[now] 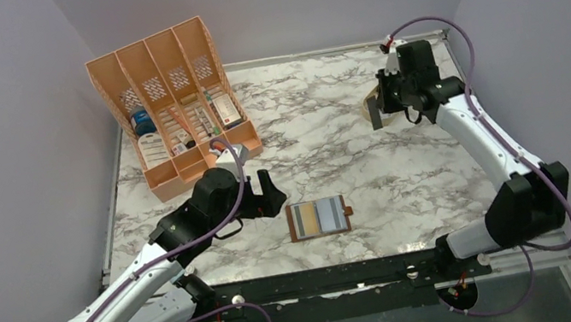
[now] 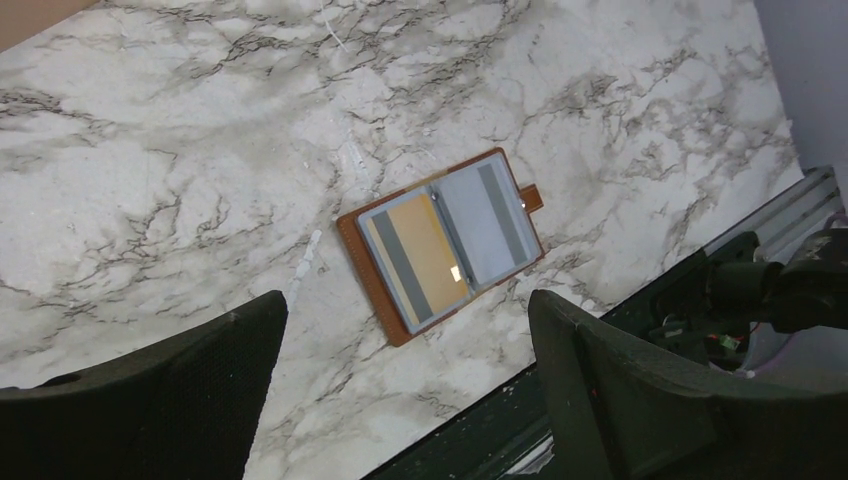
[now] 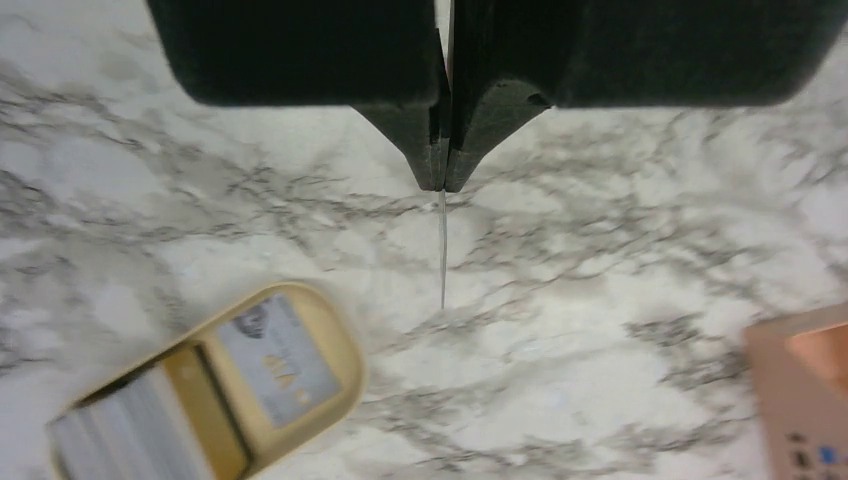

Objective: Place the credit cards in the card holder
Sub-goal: Pick up the credit card from the storage box.

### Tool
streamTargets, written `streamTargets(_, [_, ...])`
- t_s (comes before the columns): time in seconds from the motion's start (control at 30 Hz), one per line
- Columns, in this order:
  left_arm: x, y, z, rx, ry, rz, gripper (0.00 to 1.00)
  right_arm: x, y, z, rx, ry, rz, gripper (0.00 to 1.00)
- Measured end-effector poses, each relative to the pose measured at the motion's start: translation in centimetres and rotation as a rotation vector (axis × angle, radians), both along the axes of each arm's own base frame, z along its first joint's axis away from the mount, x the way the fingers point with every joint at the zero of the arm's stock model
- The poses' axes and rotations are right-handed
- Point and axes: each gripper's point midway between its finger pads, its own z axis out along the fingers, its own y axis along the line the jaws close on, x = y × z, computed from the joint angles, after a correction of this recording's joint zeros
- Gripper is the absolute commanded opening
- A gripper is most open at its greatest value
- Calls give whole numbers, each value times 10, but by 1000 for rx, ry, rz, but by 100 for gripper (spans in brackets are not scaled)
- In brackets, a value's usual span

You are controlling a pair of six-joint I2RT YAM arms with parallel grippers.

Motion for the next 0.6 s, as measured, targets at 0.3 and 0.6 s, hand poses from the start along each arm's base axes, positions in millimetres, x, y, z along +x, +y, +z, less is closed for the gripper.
streamTargets(0.3, [3, -14, 19, -150, 0, 36, 87, -71, 66, -14, 409, 46, 204, 1])
streamTargets(0.6, [4, -38, 20, -271, 64, 19, 75, -133, 111, -9, 735, 117, 358, 1])
